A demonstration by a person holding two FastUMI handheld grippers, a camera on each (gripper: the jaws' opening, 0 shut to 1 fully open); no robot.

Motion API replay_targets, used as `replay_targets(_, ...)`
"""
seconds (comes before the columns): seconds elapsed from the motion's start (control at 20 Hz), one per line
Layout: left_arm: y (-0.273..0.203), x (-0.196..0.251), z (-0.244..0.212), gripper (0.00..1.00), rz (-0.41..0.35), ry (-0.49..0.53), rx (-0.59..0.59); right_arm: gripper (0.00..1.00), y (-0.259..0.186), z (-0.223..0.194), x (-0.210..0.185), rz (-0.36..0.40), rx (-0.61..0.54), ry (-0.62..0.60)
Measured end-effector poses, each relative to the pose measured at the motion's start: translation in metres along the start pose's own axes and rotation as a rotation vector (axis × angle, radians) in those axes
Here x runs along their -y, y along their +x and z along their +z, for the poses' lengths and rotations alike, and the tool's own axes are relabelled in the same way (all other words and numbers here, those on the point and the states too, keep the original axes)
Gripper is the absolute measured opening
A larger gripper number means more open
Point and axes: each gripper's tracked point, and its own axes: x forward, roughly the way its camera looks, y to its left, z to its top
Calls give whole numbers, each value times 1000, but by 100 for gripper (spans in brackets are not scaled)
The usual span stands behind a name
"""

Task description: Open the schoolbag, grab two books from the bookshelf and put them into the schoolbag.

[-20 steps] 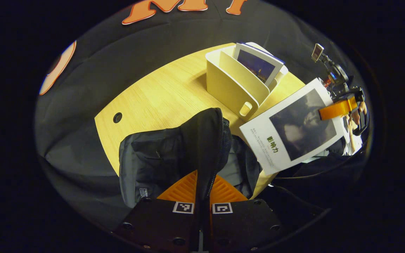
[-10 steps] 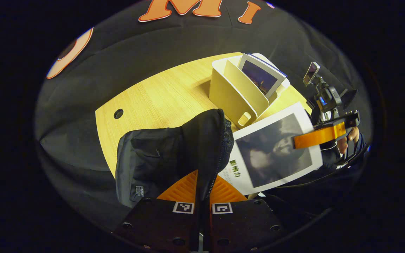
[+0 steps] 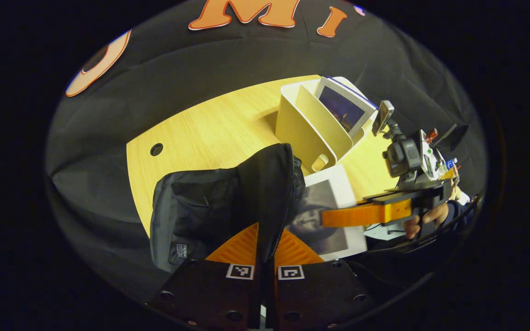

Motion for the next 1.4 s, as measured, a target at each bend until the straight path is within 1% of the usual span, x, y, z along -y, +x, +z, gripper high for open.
replay_targets(0.1,2,2,1,5,-8,-5,11,31,18,3,-1,9,31,21)
replay_targets(0.25,5,5,3,5,-19,-20,26,31,42,2,-2,-6,61,-18)
replay_targets(0.4,4,8,4,5,-24,-46,37,33,59,-6,-3,-15,23,-11)
replay_targets(0.45,4,9,4,5,-23,-55,36,35,67,-9,3,-51,2,-18)
replay_targets(0.5,6,9,4,5,-22,-64,37,37,72,-18,11,-86,-43,-34)
replay_targets(0.55,9,8,2,5,-25,-73,33,46,78,-23,16,-109,-75,-60)
replay_targets(0.6,10,6,2,5,-25,-76,35,35,87,-27,17,-127,-102,-83)
replay_targets(0.65,11,6,2,5,-23,-81,33,59,91,-31,17,-136,-124,-108)
replay_targets(0.7,10,5,2,5,-19,-87,37,83,85,-39,17,-141,-146,-141)
replay_targets(0.8,11,1,1,5,0,-116,43,88,77,-40,24,-175,-178,-218)
replay_targets(0.85,12,1,0,5,6,-130,45,97,73,-40,31,-203,-193,-247)
replay_targets(1.0,10,1,-3,5,34,-149,49,98,49,-37,48,-272,-232,-342)
replay_targets(1.1,10,2,-4,5,47,-161,50,98,39,-31,57,-285,-239,-387)
replay_targets(1.25,12,4,-7,5,65,-172,47,98,27,-24,61,-300,-246,-406)
replay_targets(1.4,15,6,-9,5,70,-181,44,98,3,-19,65,-328,-265,-492)
